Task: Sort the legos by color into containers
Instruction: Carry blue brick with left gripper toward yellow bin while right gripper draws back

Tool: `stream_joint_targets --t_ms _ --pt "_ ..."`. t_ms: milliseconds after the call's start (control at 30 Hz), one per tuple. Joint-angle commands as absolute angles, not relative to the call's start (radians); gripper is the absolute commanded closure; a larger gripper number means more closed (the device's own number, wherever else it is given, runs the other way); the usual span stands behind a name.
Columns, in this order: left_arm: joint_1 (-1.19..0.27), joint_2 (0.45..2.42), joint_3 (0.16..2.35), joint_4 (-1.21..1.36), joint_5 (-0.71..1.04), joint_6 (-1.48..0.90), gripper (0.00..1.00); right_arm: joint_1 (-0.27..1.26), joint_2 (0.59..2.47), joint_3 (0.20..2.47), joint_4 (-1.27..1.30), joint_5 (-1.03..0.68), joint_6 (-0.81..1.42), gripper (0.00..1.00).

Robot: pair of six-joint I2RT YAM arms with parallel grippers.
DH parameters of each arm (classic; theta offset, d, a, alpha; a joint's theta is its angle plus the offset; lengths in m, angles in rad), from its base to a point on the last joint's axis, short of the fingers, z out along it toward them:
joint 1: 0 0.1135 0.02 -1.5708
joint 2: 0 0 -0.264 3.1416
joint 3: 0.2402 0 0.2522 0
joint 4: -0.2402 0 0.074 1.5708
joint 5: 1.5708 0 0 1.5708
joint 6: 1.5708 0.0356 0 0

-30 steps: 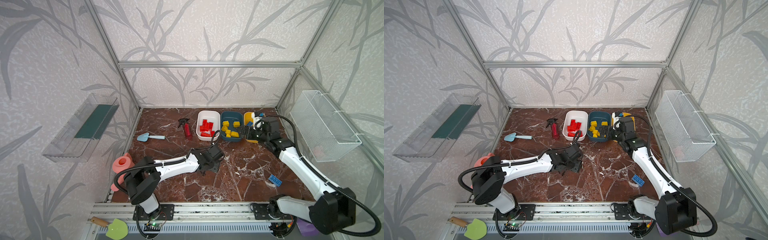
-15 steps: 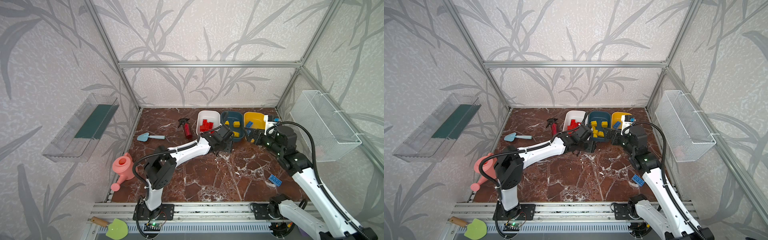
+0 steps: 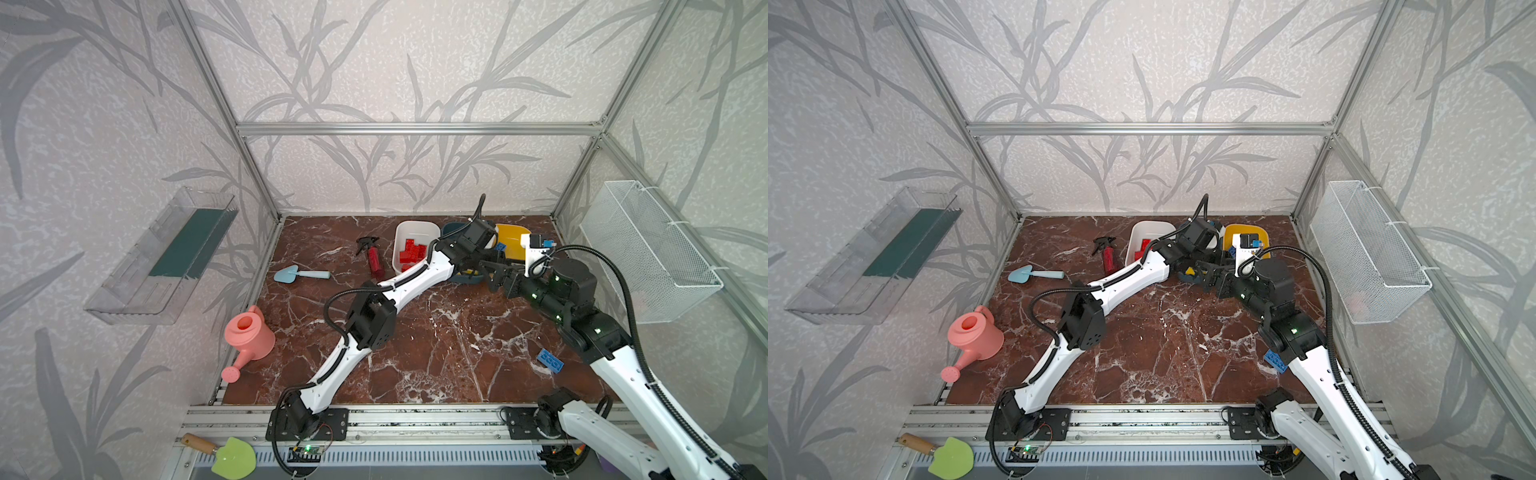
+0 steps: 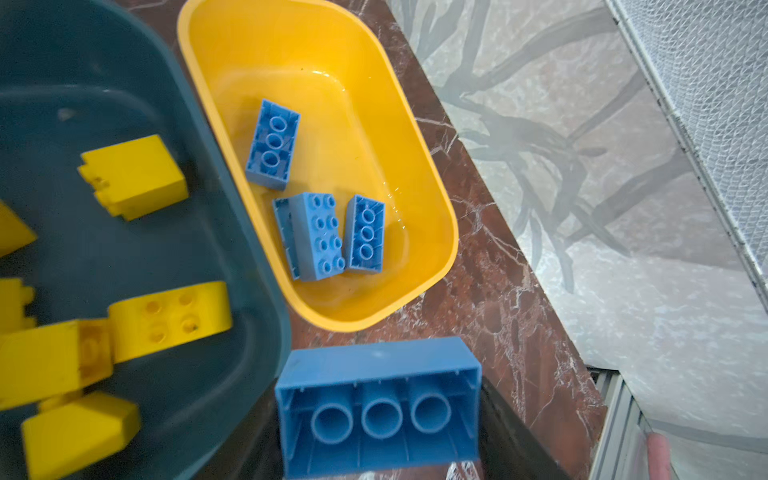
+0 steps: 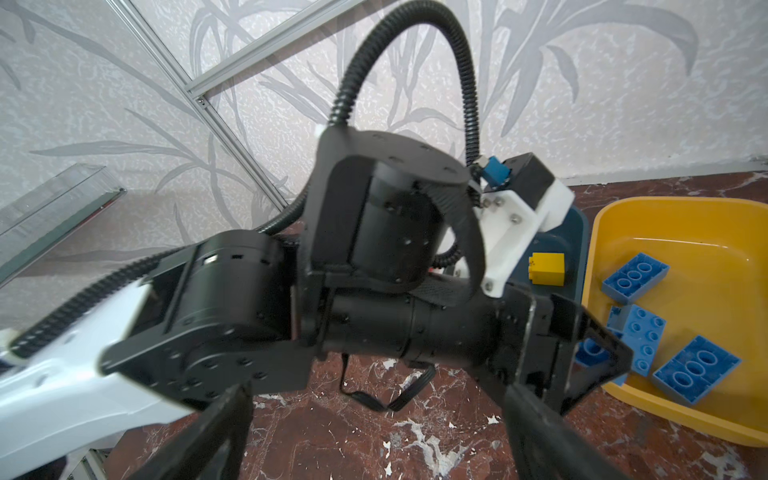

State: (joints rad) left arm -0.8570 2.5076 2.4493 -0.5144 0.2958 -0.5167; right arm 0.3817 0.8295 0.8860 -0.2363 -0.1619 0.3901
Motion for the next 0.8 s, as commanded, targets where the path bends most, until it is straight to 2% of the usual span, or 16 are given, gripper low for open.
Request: stream_joint_targets --t_ms 0,100,433,600,700,767 --pt "-0.847 2.609 2.619 -0.569 0.399 -0.537 0.52 0.402 0.807 0.890 -0.218 -0.137 0.364 0.06" --pt "-0.842 2.677 2.709 -0.523 0.411 -0.589 0.52 0.422 0.802 0.890 -0.225 -0.119 0.350 0.06" --pt "-0.834 2.766 2.729 -0.320 0.388 -0.715 0.52 0.462 0.787 0.870 -0.233 -0.089 0.333 0.06" --pt "-0.835 2.829 2.801 -0.308 0.384 -0.763 0.52 0.473 0.785 0.871 -0.250 -0.071 0.326 0.06" --pt "-0.834 2.833 2.801 -0.298 0.376 -0.766 0.48 0.478 0.788 0.877 -0.266 -0.058 0.322 0.06" --pt "-0.833 2.829 2.801 -0.303 0.371 -0.759 0.39 0.478 0.790 0.880 -0.272 -0.053 0.327 0.06"
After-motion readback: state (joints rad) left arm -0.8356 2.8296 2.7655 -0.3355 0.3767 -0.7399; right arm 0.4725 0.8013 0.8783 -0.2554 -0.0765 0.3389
